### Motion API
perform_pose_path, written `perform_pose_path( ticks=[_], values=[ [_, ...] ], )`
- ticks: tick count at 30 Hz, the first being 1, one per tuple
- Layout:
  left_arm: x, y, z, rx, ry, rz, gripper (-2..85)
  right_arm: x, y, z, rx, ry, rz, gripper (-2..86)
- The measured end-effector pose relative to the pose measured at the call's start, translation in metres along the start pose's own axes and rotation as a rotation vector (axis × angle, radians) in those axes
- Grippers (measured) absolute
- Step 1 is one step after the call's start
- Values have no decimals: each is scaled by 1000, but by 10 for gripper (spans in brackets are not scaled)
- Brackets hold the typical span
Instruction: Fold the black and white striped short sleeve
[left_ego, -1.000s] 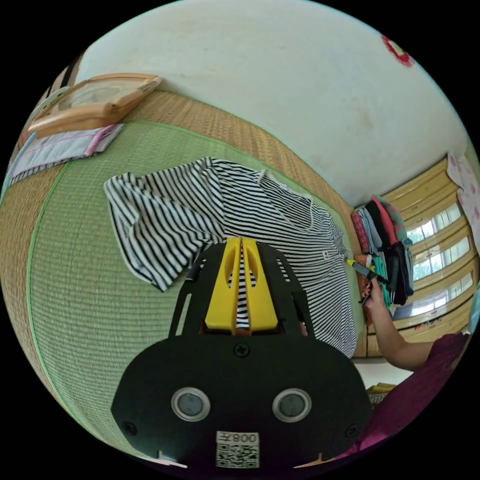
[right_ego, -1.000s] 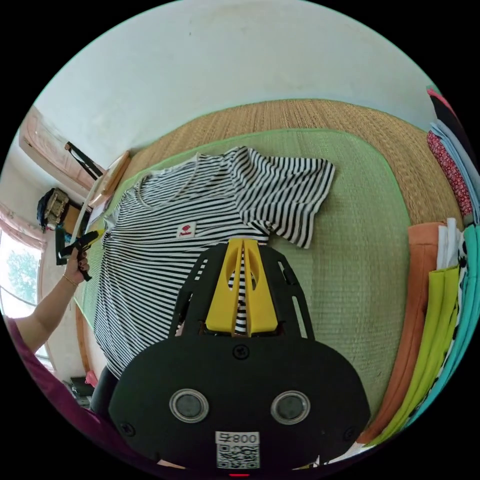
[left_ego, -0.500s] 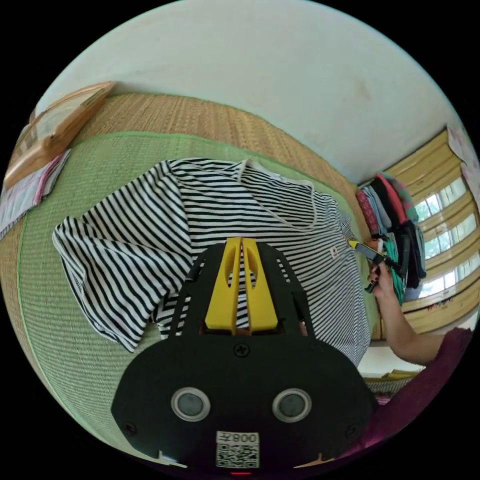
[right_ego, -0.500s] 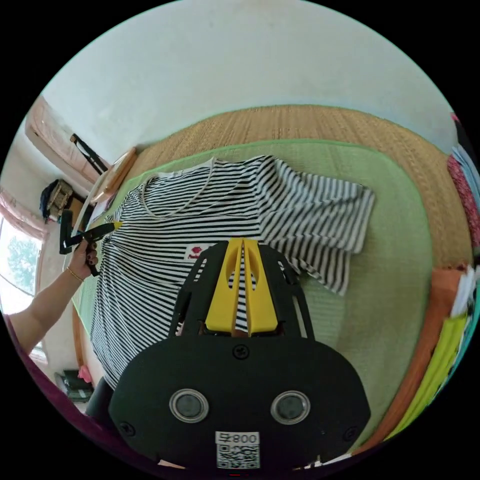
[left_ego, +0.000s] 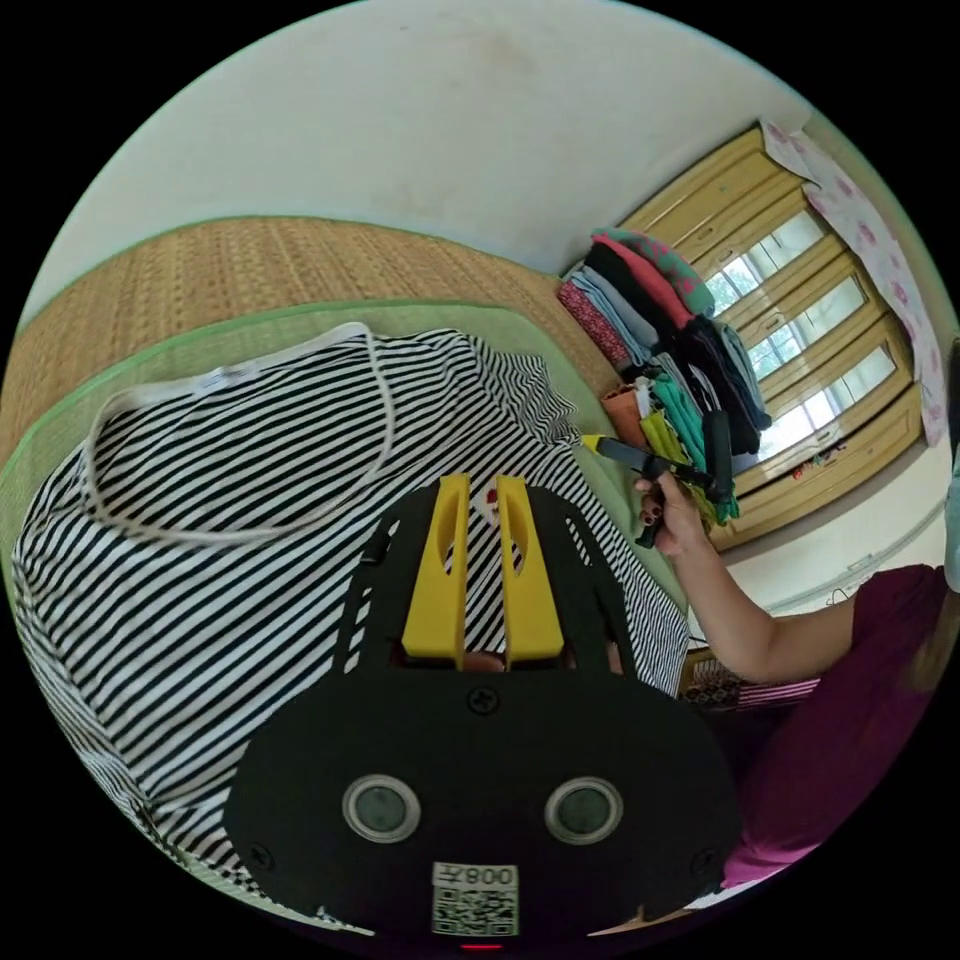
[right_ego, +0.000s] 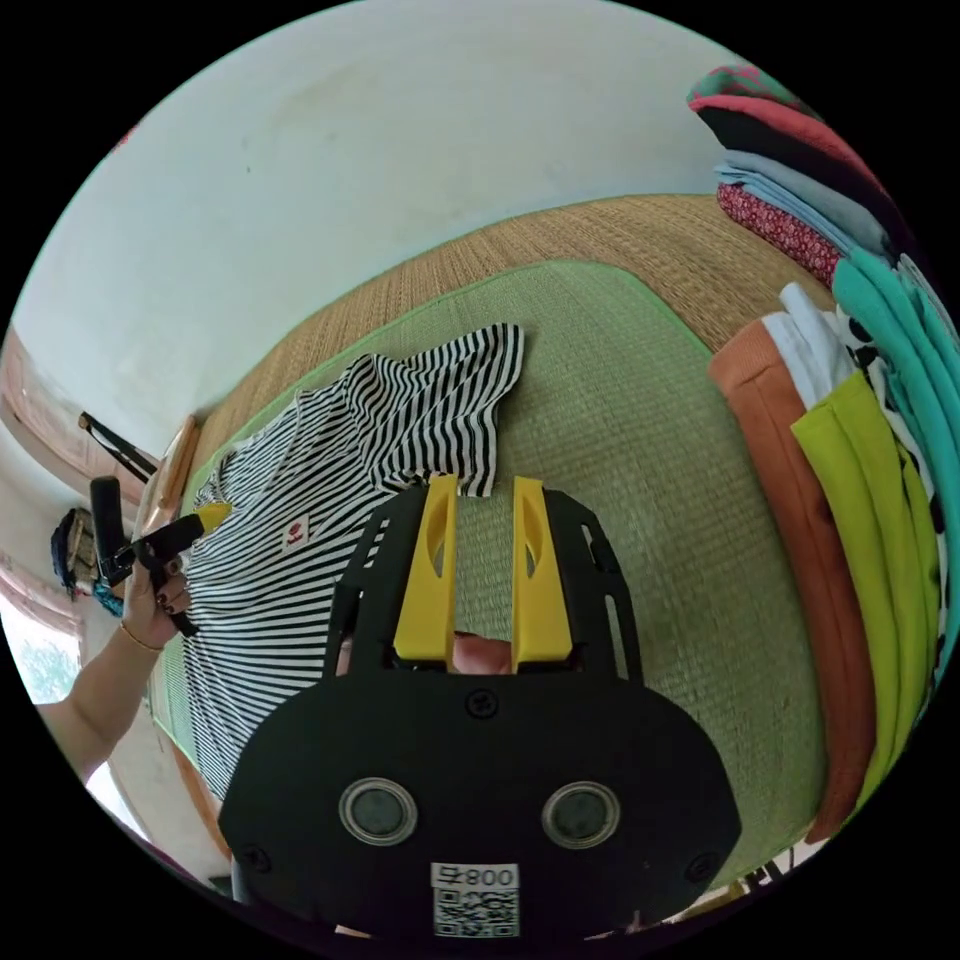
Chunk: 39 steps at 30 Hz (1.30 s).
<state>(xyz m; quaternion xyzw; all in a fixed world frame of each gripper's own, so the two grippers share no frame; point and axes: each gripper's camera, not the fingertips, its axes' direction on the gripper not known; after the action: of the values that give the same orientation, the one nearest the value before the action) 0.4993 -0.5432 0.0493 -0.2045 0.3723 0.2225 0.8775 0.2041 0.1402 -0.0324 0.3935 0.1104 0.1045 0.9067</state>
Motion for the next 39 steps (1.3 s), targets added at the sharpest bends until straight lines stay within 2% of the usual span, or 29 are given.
perform_pose_path(
  ticks=[6,13,20,24,27,31,39],
  values=[
    [57,-87,39,-34,39,97,53,22,14,-1,8,-101,45,42],
    [138,-204,107,-112,43,207,63,32,26,-5,7,-122,61,25],
    [202,-290,170,-199,-144,277,78,27,32,-7,0,-94,41,21],
    [221,-306,200,-293,-274,319,80,21,35,-9,6,-71,24,20],
    [239,-308,202,-254,-400,401,64,21,36,-11,7,-88,28,18],
    [239,-316,197,-243,-390,399,24,19,37,-14,10,-102,33,17],
    [172,-328,123,-60,-32,157,11,11,37,-25,32,-165,47,16]
  ],
)
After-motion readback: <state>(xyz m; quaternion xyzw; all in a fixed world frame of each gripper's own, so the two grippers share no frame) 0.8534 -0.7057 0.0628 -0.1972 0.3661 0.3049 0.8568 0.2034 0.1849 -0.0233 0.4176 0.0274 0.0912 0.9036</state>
